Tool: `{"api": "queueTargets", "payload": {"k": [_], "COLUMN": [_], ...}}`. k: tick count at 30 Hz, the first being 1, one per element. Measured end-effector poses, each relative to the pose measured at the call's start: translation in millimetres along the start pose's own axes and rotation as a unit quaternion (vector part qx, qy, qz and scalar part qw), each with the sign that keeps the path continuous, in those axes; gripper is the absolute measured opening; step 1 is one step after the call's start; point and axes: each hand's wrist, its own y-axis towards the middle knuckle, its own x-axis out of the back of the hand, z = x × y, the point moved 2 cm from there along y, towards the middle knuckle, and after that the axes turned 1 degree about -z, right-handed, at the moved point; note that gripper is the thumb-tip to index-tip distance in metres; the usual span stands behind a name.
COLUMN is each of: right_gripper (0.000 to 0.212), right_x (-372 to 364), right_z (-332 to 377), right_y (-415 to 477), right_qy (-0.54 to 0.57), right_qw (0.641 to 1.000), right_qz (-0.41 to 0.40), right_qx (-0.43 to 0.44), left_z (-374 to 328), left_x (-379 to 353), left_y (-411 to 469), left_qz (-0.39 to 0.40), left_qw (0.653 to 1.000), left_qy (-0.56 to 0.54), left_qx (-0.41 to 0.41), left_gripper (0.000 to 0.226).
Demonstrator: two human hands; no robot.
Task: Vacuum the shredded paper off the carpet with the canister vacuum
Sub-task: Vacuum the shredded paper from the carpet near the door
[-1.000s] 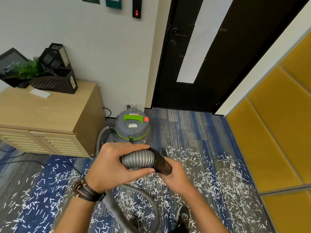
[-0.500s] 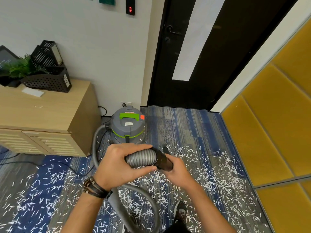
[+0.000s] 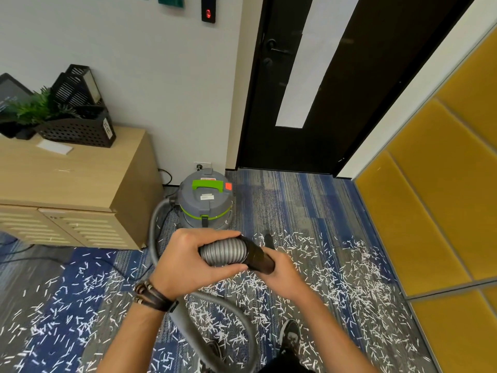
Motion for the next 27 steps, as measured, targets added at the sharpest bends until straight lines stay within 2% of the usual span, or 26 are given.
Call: {"api": "queueTargets", "payload": {"k": [7, 13, 16, 24, 27], "right_gripper": [0.024, 0.022, 0.026, 0.019, 0.027], "right_x": [-17.4, -34.8, -46.7, -55.2, -55.7], "right_z": [28.7, 57.9, 64.9, 74.7, 84.0], "right_y": [8.7, 18.3, 13.5, 4.9, 10.0], "right_qy": [-0.020, -0.033, -0.026, 0.025, 0.058], "right_qw": [0.999, 0.998, 0.998, 0.998, 0.996], "right_qz": [-0.015, -0.010, 0.005, 0.017, 0.013], "right_qx": [0.027, 0.057, 0.062, 0.055, 0.059], "left_z": [-8.7, -7.2, -9.1, -15.9, -18.0], "left_x": [37.8, 66.5, 76.5, 88.5, 91.3], "left_y": [4.3, -4.3, -10.6, -24.0, -20.8], "left_qz": [-0.022, -0.043, -0.040, -0.058, -0.059], "left_qw": [0.999, 0.998, 0.998, 0.995, 0.995], "left_qy": [0.023, 0.053, 0.058, 0.075, 0.080], "left_qx": [-0.022, -0.004, 0.000, -0.010, -0.014], "left_gripper": [0.057, 0.064, 0.063, 0.059, 0.060]}}
